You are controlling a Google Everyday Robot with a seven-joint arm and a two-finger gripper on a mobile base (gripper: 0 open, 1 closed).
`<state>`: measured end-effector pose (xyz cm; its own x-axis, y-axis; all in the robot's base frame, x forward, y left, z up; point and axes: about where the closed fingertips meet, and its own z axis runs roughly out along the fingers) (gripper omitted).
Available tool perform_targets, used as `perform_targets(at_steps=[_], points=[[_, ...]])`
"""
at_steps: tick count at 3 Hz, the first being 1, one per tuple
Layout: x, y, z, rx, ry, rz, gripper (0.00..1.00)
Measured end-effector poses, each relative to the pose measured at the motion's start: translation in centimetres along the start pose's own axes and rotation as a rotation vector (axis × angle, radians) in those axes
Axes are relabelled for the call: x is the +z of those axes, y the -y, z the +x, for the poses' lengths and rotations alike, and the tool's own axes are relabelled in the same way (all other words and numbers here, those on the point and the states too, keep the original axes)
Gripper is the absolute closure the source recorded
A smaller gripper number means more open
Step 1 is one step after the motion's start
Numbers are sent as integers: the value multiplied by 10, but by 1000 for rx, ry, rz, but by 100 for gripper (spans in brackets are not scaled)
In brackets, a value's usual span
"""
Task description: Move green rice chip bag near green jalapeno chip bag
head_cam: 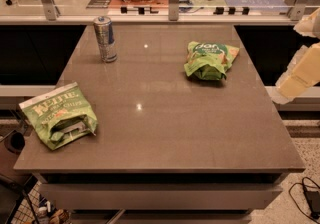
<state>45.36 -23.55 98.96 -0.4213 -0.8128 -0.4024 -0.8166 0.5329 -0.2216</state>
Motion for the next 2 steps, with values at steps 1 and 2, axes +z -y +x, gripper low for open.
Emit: perform_targets(at_steps=[1,2], points=[[0,0,0,0,0,0,0],[-1,2,-2,19,-2,15,0]])
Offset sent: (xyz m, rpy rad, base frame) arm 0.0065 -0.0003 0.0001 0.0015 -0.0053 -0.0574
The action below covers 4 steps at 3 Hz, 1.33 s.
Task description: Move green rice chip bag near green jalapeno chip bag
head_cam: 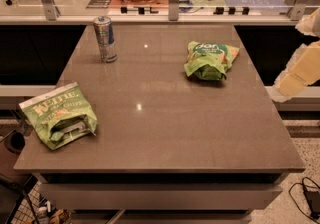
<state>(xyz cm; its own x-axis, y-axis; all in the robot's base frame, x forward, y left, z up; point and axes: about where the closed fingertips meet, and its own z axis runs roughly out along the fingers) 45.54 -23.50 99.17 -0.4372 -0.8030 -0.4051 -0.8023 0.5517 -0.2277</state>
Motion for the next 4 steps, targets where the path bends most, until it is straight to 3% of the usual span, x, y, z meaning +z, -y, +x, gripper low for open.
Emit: perform_targets(at_steps=[1,2,3,4], points=[[7,8,-6,55,-28,58,0],[24,23,-18,152,-25,164,0],[49,43,-29,218,47,233,0],[72,64,-51,241,150,263,0]])
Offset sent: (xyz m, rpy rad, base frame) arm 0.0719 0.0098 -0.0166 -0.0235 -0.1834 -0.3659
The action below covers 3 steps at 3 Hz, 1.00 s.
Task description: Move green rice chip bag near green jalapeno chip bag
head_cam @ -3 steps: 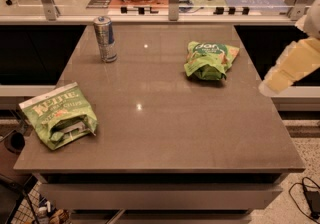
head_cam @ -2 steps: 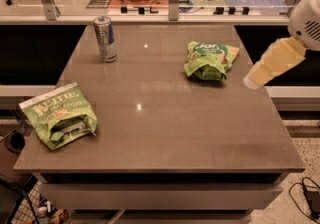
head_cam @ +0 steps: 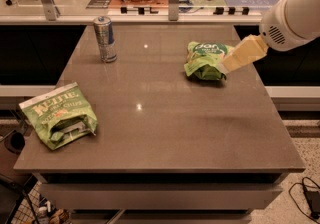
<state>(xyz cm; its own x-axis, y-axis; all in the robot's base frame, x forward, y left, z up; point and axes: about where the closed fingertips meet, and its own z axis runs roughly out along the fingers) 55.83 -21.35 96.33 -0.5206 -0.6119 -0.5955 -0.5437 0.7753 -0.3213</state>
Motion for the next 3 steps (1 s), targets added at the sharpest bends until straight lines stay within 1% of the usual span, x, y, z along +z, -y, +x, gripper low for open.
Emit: perform_targets(at_steps=[1,2,3], points=[[37,-2,-19,6,65,-41,0],[76,-12,-28,-21,64,-108,0],[114,-22,-18,-46,-17,-171,0]])
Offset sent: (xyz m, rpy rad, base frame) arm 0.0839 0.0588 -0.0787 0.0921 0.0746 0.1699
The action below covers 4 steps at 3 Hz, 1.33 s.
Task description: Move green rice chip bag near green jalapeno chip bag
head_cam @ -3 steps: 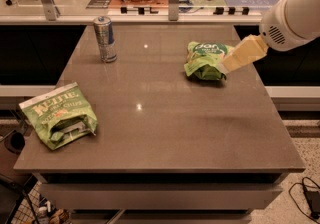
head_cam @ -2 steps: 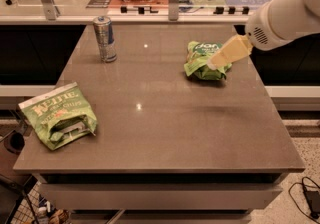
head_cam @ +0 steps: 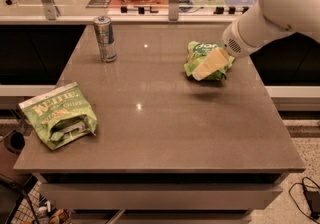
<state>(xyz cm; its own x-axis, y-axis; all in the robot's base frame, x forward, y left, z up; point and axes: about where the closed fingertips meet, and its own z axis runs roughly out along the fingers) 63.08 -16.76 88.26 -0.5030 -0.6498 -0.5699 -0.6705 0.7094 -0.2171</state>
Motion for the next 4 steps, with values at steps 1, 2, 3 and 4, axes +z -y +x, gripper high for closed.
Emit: perform_targets(at_steps=[1,2,3,4], points=[[37,-1,13,-15,-70,-55,0],[67,7,17,-47,-104,-83,0],[68,6,17,-45,-103,-85,18],[69,5,17,-46,-104,-87,41]])
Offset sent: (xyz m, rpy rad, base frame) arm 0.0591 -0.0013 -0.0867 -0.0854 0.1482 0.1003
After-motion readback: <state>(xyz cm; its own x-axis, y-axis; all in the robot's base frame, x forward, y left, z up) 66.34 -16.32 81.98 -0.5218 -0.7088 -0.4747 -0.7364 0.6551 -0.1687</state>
